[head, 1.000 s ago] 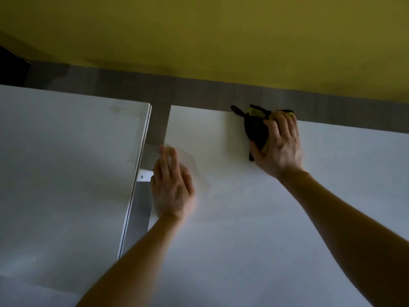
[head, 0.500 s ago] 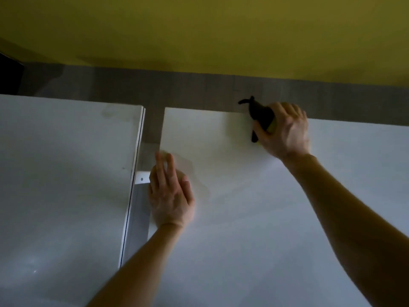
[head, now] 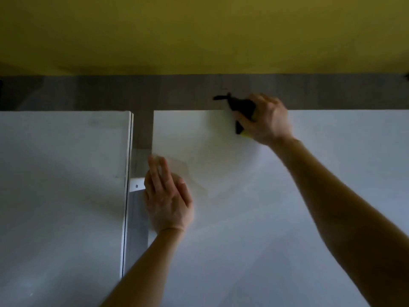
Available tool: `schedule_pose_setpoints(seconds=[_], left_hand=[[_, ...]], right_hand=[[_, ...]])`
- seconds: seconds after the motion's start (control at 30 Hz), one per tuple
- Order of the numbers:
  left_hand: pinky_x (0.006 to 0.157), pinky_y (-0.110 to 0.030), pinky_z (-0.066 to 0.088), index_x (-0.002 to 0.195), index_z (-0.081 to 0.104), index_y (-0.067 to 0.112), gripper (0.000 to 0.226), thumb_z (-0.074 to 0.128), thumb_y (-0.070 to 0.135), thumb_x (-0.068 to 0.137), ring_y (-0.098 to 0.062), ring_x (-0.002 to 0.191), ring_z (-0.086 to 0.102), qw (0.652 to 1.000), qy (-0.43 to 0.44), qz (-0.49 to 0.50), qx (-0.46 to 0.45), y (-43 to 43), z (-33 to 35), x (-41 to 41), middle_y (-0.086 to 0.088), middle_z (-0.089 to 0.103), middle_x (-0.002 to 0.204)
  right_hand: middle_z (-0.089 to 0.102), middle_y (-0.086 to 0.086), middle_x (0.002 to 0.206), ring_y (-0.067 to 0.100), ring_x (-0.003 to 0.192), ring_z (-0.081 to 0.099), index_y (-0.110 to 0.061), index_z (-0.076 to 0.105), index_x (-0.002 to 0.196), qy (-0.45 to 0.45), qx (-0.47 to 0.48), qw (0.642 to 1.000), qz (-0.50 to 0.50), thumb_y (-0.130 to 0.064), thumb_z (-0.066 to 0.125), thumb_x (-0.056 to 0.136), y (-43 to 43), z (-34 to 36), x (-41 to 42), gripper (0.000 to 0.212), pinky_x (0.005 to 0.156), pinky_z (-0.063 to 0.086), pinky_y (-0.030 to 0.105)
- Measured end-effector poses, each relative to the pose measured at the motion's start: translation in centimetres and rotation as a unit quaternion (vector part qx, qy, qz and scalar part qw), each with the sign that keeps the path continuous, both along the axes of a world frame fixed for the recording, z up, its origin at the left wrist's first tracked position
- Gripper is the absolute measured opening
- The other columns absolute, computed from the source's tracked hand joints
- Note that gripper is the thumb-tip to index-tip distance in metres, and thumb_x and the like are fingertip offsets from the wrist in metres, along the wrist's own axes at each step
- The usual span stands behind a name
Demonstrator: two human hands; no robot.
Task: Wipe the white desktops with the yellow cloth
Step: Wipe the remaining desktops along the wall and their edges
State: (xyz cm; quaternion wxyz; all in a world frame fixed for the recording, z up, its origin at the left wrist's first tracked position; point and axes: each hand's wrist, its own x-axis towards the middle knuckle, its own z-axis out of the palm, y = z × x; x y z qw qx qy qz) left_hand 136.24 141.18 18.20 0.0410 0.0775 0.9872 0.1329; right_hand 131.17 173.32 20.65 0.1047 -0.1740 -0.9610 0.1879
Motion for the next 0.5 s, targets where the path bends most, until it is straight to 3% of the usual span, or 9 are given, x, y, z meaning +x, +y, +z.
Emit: schedule_pose_setpoints(seconds=[0.07, 0.13, 0.2, 0.27, 0.37, 0.43, 0.5], left_hand=[[0.111, -0.052, 0.044, 0.172, 0.024, 0.013, 0.066, 0.039, 0.034, 0.111, -0.043, 0.147, 0.043, 1.0, 0.001, 0.002, 0.0, 0.2, 0.0, -0.1, -0.013, 0.015, 0.18], [0.111, -0.053, 0.044, 0.172, 0.024, 0.013, 0.065, 0.038, 0.033, 0.111, -0.044, 0.147, 0.044, 1.0, -0.008, 0.007, 0.006, 0.2, 0.0, 0.0, -0.014, 0.015, 0.18], [0.112, -0.054, 0.044, 0.172, 0.024, 0.013, 0.065, 0.037, 0.034, 0.111, -0.045, 0.148, 0.043, 1.0, -0.005, -0.001, -0.002, 0.1, 0.0, 0.1, -0.014, 0.016, 0.18], [0.116, -0.054, 0.043, 0.173, 0.02, 0.015, 0.066, 0.033, 0.038, 0.112, -0.043, 0.152, 0.039, 1.0, -0.002, -0.004, -0.006, 0.3, -0.1, 0.1, -0.012, 0.013, 0.181], [0.121, -0.052, 0.039, 0.173, 0.017, 0.018, 0.066, 0.029, 0.041, 0.112, -0.04, 0.156, 0.036, 1.0, -0.003, 0.001, -0.01, 0.3, 0.0, 0.3, -0.009, 0.012, 0.181], [0.119, -0.052, 0.041, 0.172, 0.022, 0.015, 0.065, 0.033, 0.039, 0.112, -0.043, 0.151, 0.04, 1.0, 0.009, 0.006, -0.002, 0.3, -0.1, 0.1, -0.012, 0.015, 0.181], [0.116, -0.053, 0.044, 0.171, 0.025, 0.014, 0.064, 0.033, 0.038, 0.112, -0.044, 0.148, 0.043, 1.0, 0.01, 0.003, 0.001, 0.3, -0.1, 0.1, -0.014, 0.016, 0.18]], right_hand=[[0.071, 0.014, 0.09, 0.041, 0.084, 0.066, -0.014, 0.069, 0.094, -0.012, 0.003, 0.993, -0.115, -0.049, 0.071, 0.089, 4.9, 0.6, 3.8, 0.035, 0.076, 0.049, 0.043], [0.071, 0.014, 0.088, 0.042, 0.085, 0.066, -0.016, 0.07, 0.091, -0.042, 0.021, 0.981, -0.187, -0.049, 0.069, 0.087, 2.3, 0.2, 2.6, 0.034, 0.081, 0.048, 0.045], [0.073, 0.01, 0.09, 0.038, 0.088, 0.068, -0.02, 0.072, 0.094, -0.015, -0.028, 0.992, -0.12, -0.054, 0.069, 0.087, -6.3, -0.3, -2.8, 0.035, 0.083, 0.046, 0.042], [0.072, 0.005, 0.1, 0.03, 0.096, 0.066, -0.025, 0.072, 0.108, -0.028, -0.056, 0.998, 0.032, -0.063, 0.062, 0.094, -15.3, 0.8, -8.8, 0.041, 0.089, 0.045, 0.04], [0.07, 0.004, 0.113, 0.029, 0.108, 0.065, -0.029, 0.066, 0.126, -0.088, -0.088, 0.976, 0.181, -0.063, 0.056, 0.099, -18.8, 1.3, -12.0, 0.044, 0.094, 0.046, 0.041], [0.071, 0.006, 0.104, 0.034, 0.099, 0.067, -0.025, 0.068, 0.116, -0.048, -0.1, 0.982, 0.154, -0.059, 0.06, 0.095, -13.8, 0.3, -9.1, 0.041, 0.084, 0.051, 0.04], [0.073, 0.009, 0.096, 0.037, 0.088, 0.069, -0.02, 0.072, 0.104, -0.012, -0.036, 0.998, 0.042, -0.058, 0.065, 0.092, -5.4, -0.5, -3.7, 0.04, 0.073, 0.054, 0.041]])
